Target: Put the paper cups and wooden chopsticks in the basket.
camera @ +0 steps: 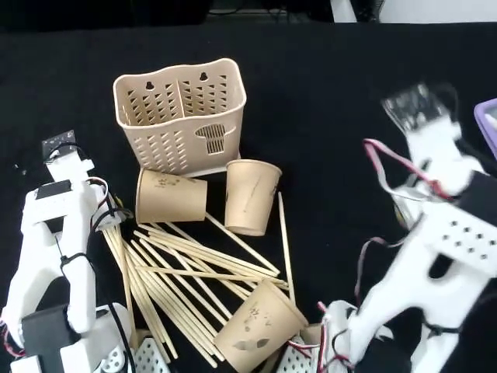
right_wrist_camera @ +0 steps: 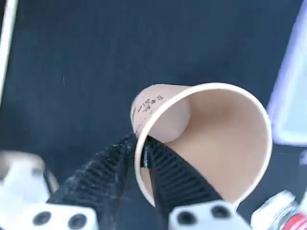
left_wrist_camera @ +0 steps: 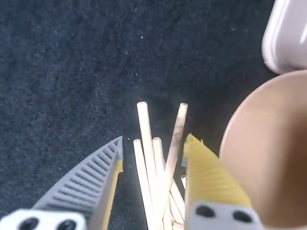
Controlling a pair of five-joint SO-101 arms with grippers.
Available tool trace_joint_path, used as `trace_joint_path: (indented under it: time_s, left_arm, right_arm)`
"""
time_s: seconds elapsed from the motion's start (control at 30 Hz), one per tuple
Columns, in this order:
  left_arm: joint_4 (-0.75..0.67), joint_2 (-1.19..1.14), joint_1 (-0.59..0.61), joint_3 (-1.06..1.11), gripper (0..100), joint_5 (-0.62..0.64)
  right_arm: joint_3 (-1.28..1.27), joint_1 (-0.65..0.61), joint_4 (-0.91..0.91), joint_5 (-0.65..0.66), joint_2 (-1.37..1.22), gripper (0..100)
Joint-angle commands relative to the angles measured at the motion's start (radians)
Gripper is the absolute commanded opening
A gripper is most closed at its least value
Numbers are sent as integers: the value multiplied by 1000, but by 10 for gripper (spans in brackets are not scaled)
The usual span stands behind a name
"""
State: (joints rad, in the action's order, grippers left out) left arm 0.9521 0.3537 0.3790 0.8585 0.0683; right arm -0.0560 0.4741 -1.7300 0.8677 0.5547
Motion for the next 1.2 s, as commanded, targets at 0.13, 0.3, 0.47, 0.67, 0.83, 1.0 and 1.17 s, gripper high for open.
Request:
trace_joint_path:
  time_s: [0.13,0.3,0.47,0.67,0.83,1.0,1.17]
  left_arm:
    - [-28,32,-13,19,205,3]
    - [-104,34,-13,70,205,-3]
    - [-133,31,-13,82,205,-3]
    - [-181,34,-13,108,205,-5]
    - [-181,34,-12,108,205,-5]
    - [-181,34,-12,107,205,-5]
    - [-180,34,-12,107,205,-5]
  right_arm:
    - [473,-589,101,-364,68,11]
    - [473,-798,270,-545,-47,11]
    - [453,-891,445,-554,-213,11]
    - [455,-941,571,-552,-360,11]
    - [455,-942,629,-552,-441,11]
    - [455,-961,577,-552,-470,11]
    - [446,-993,537,-552,-478,27]
